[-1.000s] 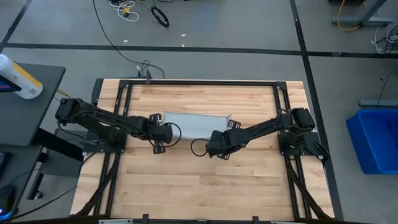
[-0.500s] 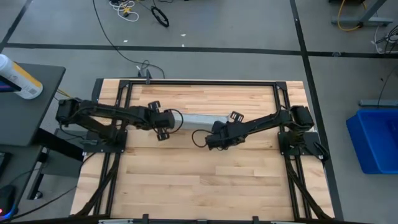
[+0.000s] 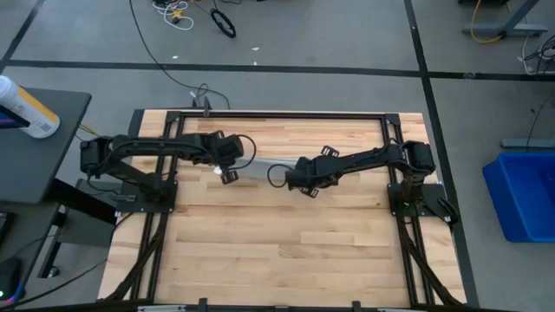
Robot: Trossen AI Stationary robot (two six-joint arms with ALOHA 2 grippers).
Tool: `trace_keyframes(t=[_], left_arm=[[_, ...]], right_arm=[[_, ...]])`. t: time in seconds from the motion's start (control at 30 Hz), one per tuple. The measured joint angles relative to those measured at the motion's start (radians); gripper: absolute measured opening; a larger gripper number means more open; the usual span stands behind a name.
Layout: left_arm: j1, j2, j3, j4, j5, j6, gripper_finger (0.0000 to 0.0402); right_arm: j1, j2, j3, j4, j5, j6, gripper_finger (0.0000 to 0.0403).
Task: Fold microfiber towels
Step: Fold the gray towel
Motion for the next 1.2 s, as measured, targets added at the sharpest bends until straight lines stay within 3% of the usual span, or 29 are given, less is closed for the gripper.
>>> trace_keyframes(t=[0.3, 0.6, 1.2], left_arm=[[0.004, 0.000, -0.122, 0.089, 0.067, -0.056, 0.0002], [-0.001, 0.000, -0.141, 0.101, 0.100, -0.087, 0.0002], [-0.274, 0.001, -0.142, 0.087, 0.186, -0.350, 0.0002]], right_arm=[[-0.002, 0.000, -0.016, 0.061, -0.048, -0.006, 0.0000], [-0.005, 0.000, -0.018, 0.085, -0.125, 0.047, 0.0000], [0.174, 0.001, -0.020, 0.036, -0.267, 0.232, 0.0000]])
